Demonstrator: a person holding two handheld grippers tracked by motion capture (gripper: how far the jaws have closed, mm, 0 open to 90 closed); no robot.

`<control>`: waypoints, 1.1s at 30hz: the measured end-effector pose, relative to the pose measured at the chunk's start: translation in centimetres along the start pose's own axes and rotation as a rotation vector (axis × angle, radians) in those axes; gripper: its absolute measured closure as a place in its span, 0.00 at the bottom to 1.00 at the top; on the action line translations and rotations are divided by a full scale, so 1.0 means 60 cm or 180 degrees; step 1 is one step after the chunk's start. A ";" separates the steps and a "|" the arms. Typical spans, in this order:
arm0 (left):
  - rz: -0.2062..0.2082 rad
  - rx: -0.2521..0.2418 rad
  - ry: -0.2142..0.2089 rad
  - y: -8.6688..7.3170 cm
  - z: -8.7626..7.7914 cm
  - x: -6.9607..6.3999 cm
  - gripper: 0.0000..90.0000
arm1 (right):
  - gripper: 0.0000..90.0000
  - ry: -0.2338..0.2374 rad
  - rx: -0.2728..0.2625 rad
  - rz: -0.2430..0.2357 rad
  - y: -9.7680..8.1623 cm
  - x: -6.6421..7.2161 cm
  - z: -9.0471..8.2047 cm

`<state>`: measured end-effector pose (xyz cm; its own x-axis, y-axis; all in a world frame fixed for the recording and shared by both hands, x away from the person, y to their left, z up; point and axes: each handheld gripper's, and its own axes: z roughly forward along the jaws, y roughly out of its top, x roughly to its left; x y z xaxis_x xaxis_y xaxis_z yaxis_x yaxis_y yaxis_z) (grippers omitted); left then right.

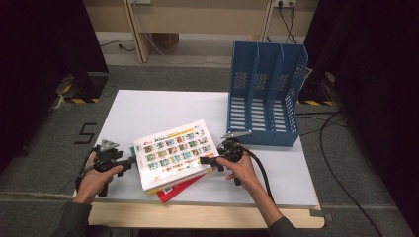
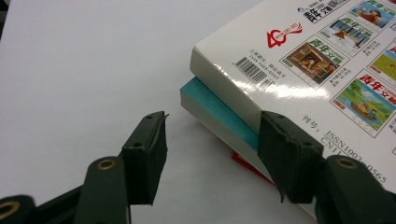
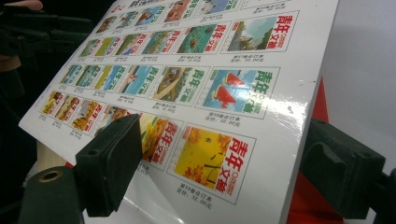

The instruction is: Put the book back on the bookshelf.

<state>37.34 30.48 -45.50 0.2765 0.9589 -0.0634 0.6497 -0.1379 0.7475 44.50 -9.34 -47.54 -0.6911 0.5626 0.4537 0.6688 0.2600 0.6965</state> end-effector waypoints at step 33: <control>0.0074 -0.0021 -0.0187 0.000 0.009 -0.008 0.52 | 0.52 0.0877 -0.0039 0.0458 0.035 0.029 -0.023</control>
<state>37.58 29.87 -45.85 0.3326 0.9393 -0.0845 0.6380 -0.1581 0.7536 44.32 -8.87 -44.51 -0.6389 0.3585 0.6806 0.7630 0.1827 0.6200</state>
